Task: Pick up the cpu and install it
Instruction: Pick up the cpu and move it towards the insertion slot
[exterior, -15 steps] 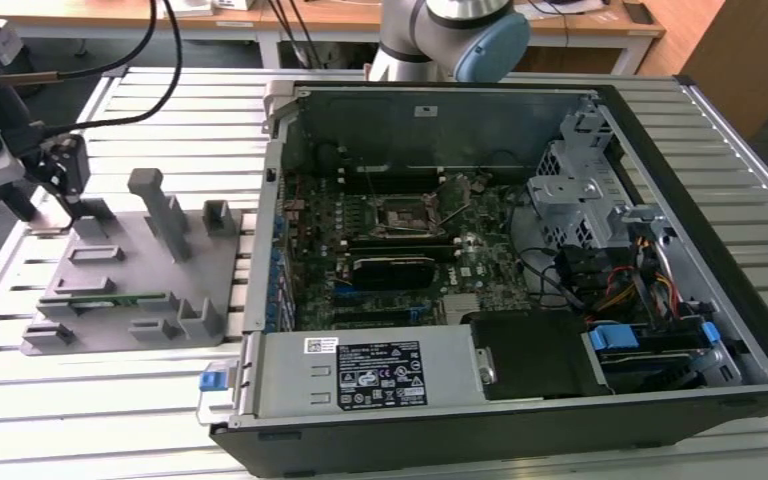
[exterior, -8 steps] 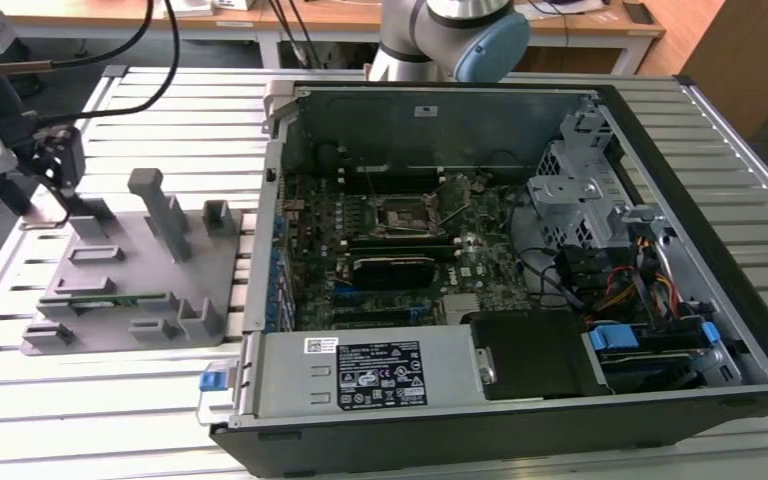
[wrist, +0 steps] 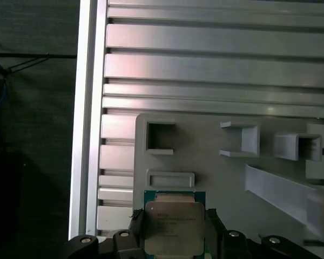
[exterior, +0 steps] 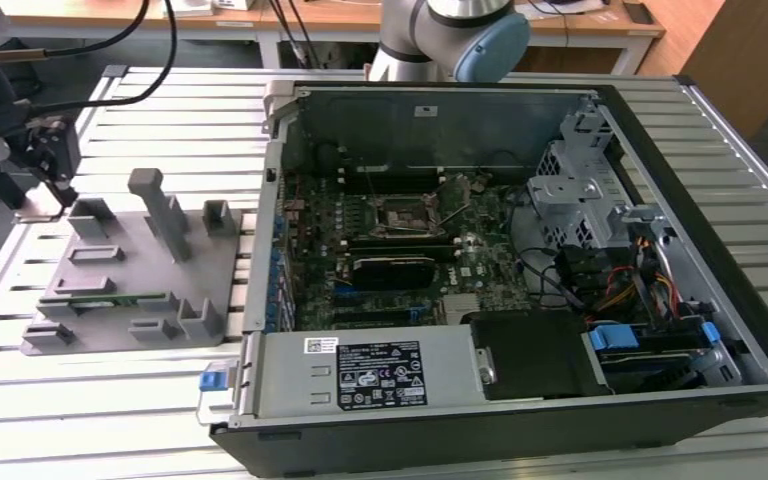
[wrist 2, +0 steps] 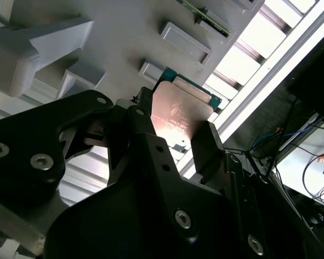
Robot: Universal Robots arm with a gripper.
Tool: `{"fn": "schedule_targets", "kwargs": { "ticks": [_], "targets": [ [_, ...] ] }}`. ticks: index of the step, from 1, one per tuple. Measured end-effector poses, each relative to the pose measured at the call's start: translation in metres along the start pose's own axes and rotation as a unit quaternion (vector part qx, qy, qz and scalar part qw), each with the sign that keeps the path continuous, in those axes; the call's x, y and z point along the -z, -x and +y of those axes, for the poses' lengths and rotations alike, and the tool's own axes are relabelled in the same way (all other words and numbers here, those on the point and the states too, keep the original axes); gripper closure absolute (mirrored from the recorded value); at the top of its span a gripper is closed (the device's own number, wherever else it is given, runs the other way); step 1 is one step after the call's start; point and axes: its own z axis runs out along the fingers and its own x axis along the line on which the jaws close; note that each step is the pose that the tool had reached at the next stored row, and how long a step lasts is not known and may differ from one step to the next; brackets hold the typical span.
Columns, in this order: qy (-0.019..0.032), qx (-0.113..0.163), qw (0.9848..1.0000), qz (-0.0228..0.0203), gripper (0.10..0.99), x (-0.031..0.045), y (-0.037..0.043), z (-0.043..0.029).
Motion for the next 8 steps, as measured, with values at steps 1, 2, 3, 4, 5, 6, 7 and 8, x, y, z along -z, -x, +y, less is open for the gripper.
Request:
{"fn": "schedule_targets", "kwargs": {
  "ticks": [1, 2, 3, 4, 5, 6, 7, 8],
  "targets": [
    [0.0000, 0.000, 1.0000, 0.0000, 0.553, 0.0010, 0.0000, 0.0001],
    [0.0000, 0.000, 1.0000, 0.0000, 0.553, 0.0020, 0.0000, 0.0001],
    [0.0000, 0.000, 1.0000, -0.0001, 0.553, 0.0029, 0.0000, 0.0002],
    [0.0000, 0.000, 1.0000, -0.0001, 0.553, 0.0041, 0.0000, 0.0003],
    [0.0000, 0.000, 1.0000, 0.0000, 0.553, 0.0052, 0.0000, 0.0003],
    [0.0000, 0.000, 1.0000, 0.0000, 0.553, 0.0063, 0.0000, 0.0004],
    [0.0000, 0.000, 1.0000, 0.0000, 0.553, 0.0074, 0.0000, 0.0005],
    [0.0000, 0.000, 1.0000, -0.0001, 0.553, 0.0084, -0.0001, 0.0006]
  ]
}}
